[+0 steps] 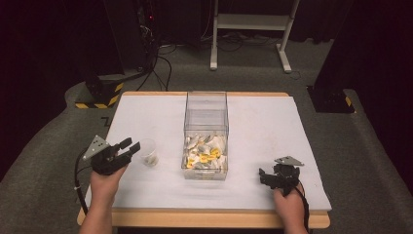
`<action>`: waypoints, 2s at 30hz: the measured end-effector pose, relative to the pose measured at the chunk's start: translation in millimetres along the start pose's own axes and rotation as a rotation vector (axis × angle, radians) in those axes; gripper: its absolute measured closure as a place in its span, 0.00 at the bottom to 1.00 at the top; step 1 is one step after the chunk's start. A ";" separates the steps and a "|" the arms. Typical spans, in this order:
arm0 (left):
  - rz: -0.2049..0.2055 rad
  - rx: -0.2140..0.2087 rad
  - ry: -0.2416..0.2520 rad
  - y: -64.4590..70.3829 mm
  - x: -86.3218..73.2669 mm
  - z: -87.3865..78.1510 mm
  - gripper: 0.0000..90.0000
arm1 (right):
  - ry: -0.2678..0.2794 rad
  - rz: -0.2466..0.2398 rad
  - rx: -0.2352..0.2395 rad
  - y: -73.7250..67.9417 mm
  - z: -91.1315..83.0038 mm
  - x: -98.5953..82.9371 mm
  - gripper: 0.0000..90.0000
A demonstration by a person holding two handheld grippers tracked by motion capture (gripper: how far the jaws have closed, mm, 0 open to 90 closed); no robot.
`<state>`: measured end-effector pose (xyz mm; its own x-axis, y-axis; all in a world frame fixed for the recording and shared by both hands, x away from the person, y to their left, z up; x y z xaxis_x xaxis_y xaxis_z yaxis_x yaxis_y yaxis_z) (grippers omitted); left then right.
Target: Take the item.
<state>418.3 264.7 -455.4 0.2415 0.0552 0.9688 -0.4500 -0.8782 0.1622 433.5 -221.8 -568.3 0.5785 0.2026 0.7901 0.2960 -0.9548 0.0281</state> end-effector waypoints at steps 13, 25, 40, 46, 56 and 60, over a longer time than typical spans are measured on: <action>0.014 0.094 -0.039 -27.9 -7.4 -8.9 0.51 | 0.000 0.000 0.000 0.0 0.1 0.0 0.12; 0.014 0.188 -0.103 -57.1 -26.9 -8.7 0.42 | 0.000 0.000 0.000 -0.1 0.0 0.0 0.12; 0.043 0.281 -0.312 -83.5 -79.0 3.5 0.26 | 0.000 0.000 0.000 -0.1 0.0 0.0 0.12; 0.059 0.300 -0.436 -87.3 -101.3 9.3 0.18 | 0.000 0.000 0.000 -0.1 -0.1 0.0 0.12; 0.060 0.312 -0.422 -86.3 -102.3 8.4 0.18 | 0.001 -0.001 0.000 -0.1 -0.1 -0.1 0.12; 0.055 0.317 -0.418 -85.9 -102.2 8.4 0.19 | 0.000 -0.001 0.000 -0.1 -0.1 -0.1 0.12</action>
<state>439.5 330.6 -569.9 0.5766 -0.1323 0.8062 -0.2053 -0.9786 -0.0138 433.4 -221.8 -568.3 0.5779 0.2035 0.7903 0.2967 -0.9545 0.0289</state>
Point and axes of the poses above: each handheld gripper's, and its own axes: z roughly forward along the jaws, x roughly out of its top, y roughly to its right, the point moved 9 cm from there along z, roughly forward along the jaws, and after that the axes turned 7 degrees about y, right-handed, at the moved point
